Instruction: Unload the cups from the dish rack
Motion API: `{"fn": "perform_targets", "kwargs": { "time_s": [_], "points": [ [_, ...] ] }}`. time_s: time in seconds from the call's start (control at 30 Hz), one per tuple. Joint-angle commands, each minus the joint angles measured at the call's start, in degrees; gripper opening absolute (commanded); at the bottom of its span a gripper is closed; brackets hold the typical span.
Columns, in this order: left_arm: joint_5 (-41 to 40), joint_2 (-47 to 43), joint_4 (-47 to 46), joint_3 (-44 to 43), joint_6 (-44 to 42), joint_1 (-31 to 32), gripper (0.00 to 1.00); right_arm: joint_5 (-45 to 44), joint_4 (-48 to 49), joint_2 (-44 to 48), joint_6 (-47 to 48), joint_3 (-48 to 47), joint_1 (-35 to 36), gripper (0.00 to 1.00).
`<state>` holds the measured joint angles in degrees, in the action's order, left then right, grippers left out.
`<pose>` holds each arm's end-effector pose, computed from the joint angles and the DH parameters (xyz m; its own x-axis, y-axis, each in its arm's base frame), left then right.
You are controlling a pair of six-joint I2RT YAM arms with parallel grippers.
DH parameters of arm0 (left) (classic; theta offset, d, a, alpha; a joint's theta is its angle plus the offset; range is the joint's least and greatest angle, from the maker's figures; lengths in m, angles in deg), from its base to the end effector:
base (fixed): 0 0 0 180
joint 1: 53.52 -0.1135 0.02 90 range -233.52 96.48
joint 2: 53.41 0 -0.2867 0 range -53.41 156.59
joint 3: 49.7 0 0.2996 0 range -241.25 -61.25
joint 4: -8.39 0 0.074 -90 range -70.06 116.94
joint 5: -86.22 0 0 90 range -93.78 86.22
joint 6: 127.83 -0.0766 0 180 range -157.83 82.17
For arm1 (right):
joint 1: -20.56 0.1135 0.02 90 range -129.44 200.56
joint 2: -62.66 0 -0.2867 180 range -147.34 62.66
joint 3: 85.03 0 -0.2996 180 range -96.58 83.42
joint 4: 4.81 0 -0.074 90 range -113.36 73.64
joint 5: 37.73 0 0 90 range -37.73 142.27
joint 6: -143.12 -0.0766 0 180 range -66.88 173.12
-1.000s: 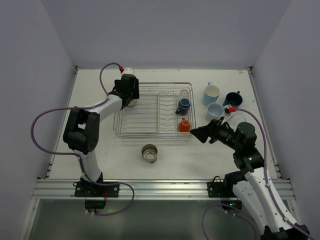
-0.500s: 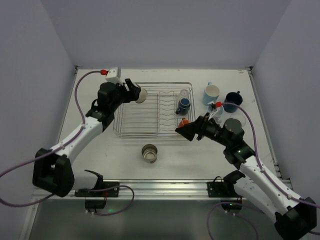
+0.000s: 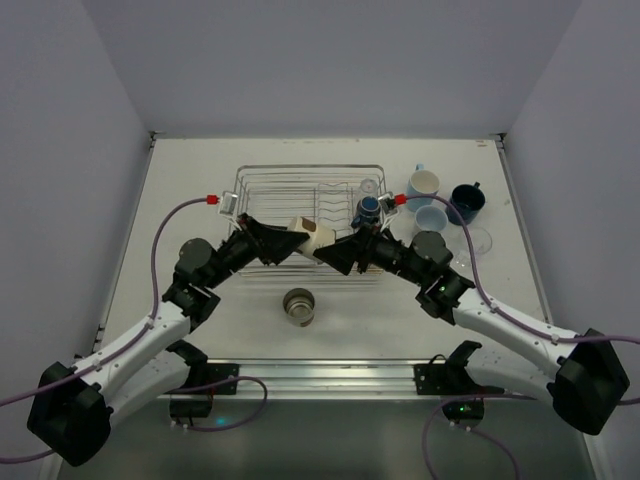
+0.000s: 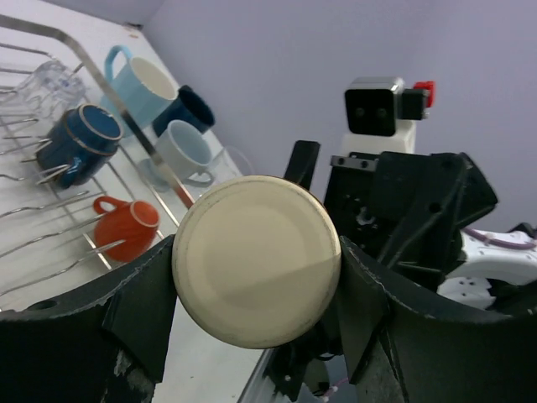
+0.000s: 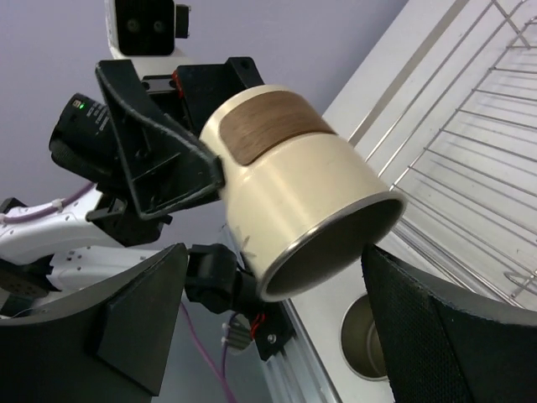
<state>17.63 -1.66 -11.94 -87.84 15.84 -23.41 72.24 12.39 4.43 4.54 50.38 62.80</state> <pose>0.2265 -0.1637 0.2852 -0.5689 -0.5371 -0.6228 0.5440 0.3221 -0.7748 0.2089 0.2250 0.2957 -0.6326 0.3776 -0.6762 -0.6194 0.2774 0.7344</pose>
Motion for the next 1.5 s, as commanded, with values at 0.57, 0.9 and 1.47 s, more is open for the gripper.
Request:
{"fn": "perform_targets", "kwargs": {
  "time_s": [0.57,0.9,1.47],
  "points": [
    [-3.02,-11.31,11.96,-5.79,-8.02,0.83,1.00,-8.97,-2.53,-3.56,4.09,-10.90,7.94,0.00],
    [-35.44,-22.99,55.95,-22.73,-33.53,0.83,1.00,-24.95,-59.19,-12.65,20.70,-37.14,19.71,0.00],
    [-52.26,-44.97,56.93,-12.52,-34.07,0.39,1.00,-32.71,-85.53,-42.65,25.55,-65.39,30.62,0.00]
  ]
}}
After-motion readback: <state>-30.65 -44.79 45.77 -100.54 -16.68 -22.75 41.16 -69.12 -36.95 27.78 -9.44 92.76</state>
